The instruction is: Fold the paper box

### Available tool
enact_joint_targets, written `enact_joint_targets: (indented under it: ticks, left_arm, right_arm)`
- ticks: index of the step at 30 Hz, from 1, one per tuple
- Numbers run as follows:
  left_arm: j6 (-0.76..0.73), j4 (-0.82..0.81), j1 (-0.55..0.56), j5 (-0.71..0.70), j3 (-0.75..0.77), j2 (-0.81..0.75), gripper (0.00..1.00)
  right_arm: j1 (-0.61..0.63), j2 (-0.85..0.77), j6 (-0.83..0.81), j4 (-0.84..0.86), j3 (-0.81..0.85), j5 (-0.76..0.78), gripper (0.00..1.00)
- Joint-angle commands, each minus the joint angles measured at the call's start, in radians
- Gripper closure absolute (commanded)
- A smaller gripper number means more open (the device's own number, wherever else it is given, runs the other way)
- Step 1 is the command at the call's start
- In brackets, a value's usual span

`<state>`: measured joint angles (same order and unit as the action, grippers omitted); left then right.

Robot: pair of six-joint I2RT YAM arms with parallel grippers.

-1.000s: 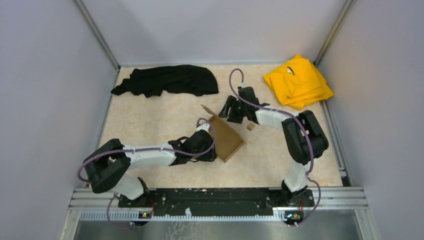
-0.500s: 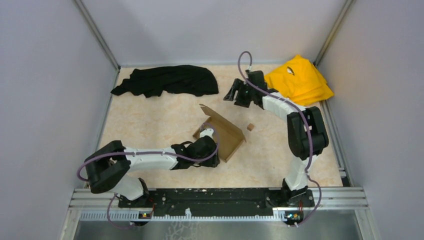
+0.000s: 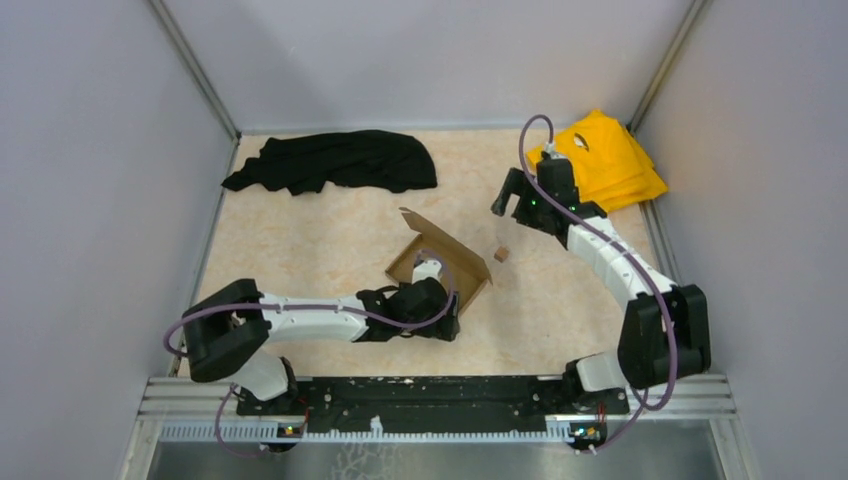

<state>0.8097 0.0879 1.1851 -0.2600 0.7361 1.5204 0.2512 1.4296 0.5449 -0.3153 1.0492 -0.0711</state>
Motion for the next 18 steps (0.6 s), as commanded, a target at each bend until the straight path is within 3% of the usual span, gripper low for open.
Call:
enact_joint_targets:
  ticks: [1, 7, 18]
  left_arm:
    - [-0.018, 0.007, 0.007, -0.029, 0.077, 0.076, 0.08]
    - [-0.023, -0.047, 0.017, 0.028, 0.155, 0.187, 0.28]
    - [0.001, -0.01, 0.039, -0.104, 0.245, 0.277, 0.28]
  right_arm:
    - [-0.005, -0.134, -0.027, -0.07, -0.081, 0.2, 0.03]
    - [-0.043, -0.236, -0.02, -0.104, -0.135, 0.29, 0.08]
    - [-0.103, -0.184, -0.018, -0.061, -0.202, 0.185, 0.09]
